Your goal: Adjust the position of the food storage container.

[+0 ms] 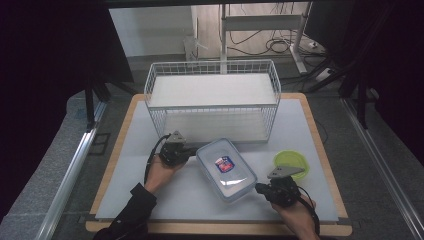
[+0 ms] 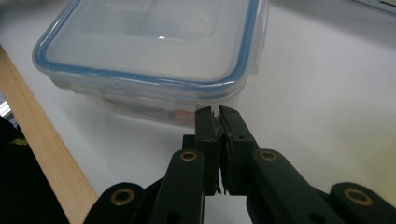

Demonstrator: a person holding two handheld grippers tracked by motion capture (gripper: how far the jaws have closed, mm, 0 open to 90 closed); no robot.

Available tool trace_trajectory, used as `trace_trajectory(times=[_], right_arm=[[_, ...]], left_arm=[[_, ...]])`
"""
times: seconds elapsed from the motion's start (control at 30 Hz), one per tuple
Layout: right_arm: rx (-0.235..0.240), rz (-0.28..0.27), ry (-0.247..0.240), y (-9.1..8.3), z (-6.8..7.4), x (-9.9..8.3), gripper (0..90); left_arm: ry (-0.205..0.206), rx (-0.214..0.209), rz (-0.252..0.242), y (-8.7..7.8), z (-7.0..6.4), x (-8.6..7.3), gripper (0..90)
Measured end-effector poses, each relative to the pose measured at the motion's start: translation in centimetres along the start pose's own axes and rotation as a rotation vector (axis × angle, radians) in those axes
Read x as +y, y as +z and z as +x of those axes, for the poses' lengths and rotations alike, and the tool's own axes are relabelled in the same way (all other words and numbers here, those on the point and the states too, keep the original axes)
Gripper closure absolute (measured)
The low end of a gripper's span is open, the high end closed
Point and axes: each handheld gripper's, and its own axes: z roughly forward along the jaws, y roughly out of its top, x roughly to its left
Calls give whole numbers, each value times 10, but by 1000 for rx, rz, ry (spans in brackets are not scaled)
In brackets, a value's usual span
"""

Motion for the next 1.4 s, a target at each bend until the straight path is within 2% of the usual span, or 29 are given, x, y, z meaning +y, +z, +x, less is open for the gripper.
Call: trace_trajectory(times=[0.07, 0.2, 0.3, 0.37, 0.4, 0.47, 0.5, 0.57, 0.6, 0.63, 0.7, 0.8, 0.87, 1.03, 1.2, 1.27, 1.33, 1.4], right_arm=[[-28, 0, 1, -2, -1, -1, 867], [-50, 1, 19, -5, -5, -2, 870], [-71, -3, 21, -6, -7, -3, 872], [-86, 0, 23, -8, -8, -3, 872], [-87, -6, 28, -9, -9, -4, 870], [-83, -9, 47, -10, -9, -5, 871], [-89, -5, 42, -11, -8, -5, 871], [-90, -1, 38, -13, -5, -6, 871], [-80, 3, 42, -13, -4, -8, 871], [-68, 6, 49, -14, -3, -9, 870], [-40, 13, 65, -14, -4, -11, 867], [-35, 24, 65, -13, -2, -12, 870], [-52, 41, 59, -11, -2, -11, 881], [-81, 45, 51, -6, -5, -6, 896], [-84, 41, 46, 0, -10, 2, 897], [-81, 36, 54, 3, -13, 7, 897], [-73, 46, 54, 9, -15, 14, 897], [-87, 52, 48, 15, -14, 19, 898]], left_arm=[[5, -8, 5, -2, -3, -2, 900], [11, -16, 14, -10, -11, -6, 900], [-6, -29, 32, -19, -20, -13, 900], [11, -47, 49, -24, -25, -16, 900], [25, -42, 44, -26, -27, -15, 899], [15, -35, 18, -29, -26, -11, 889], [12, 3, 11, -28, -24, -8, 886], [-2, 19, 3, -22, -21, -5, 879], [-13, 3, 3, -17, -19, -5, 874], [-6, -19, 10, -10, -19, -4, 873], [2, -8, 18, -5, -21, -3, 898], [0, -34, 25, -8, -23, -5, 899], [5, -47, 31, -11, -26, -7, 899], [-11, -37, 50, -24, -34, -15, 899], [-41, -45, 22, -42, -40, -27, 898], [-55, -63, 8, -48, -42, -32, 890], [-56, -47, 13, -51, -46, -36, 889], [-53, -41, 12, -54, -47, -39, 889]])
